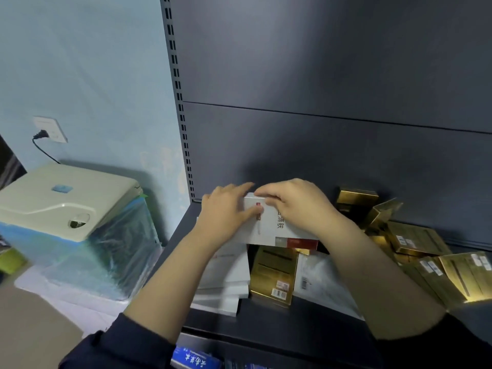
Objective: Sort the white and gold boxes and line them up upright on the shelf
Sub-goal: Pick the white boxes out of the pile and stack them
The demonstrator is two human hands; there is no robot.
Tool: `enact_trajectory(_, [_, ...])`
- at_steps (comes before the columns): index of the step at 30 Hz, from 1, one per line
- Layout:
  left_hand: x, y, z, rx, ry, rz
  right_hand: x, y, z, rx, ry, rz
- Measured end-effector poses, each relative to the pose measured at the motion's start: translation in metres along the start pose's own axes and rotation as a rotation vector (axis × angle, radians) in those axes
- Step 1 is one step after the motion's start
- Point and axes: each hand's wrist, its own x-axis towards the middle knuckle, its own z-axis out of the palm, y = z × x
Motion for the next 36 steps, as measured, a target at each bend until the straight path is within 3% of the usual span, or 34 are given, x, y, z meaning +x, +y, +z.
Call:
enact_trajectory(3, [-0.005,-0.008,0.001,-0.186,0.0,-0.096,-0.007,-0.001,-0.004,0.018,0.141,0.012])
enact_trajectory(8, [-0.048,-0.042,0.013,-0.601,0.206,-0.585,-0.038,0.019,0.006,0.328,0.388,0.293])
enact_trajectory(10, [-0.072,-0.052,0.017,-0.613,0.256,-0.729,-0.06,0.029,0.023,0.406,0.33,0.441])
enact_trajectory(13, [-0.094,-0.06,0.022,-0.56,0.238,-0.809,-0.093,0.04,0.058,0.416,0.06,0.587])
enact_trajectory(16, [-0.099,-0.067,0.027,-0.332,0.228,-0.736,-0.113,0.045,0.082,0.185,-0.219,0.549])
enact_trajectory(18, [-0.097,-0.068,0.031,-0.182,0.232,-0.692,-0.118,0.051,0.086,0.02,-0.306,0.443])
enact_trajectory(22, [-0.09,-0.058,0.03,-0.1,0.165,-0.625,-0.126,0.067,0.089,-0.157,-0.454,0.354])
enact_trajectory(29, [-0.075,-0.021,0.022,-0.028,0.168,-0.34,-0.135,0.071,0.089,-0.215,-0.347,0.281])
enact_trajectory(36, [-0.068,0.012,0.03,-0.128,-0.023,-0.147,-0.136,0.059,0.073,-0.297,-0.272,0.147])
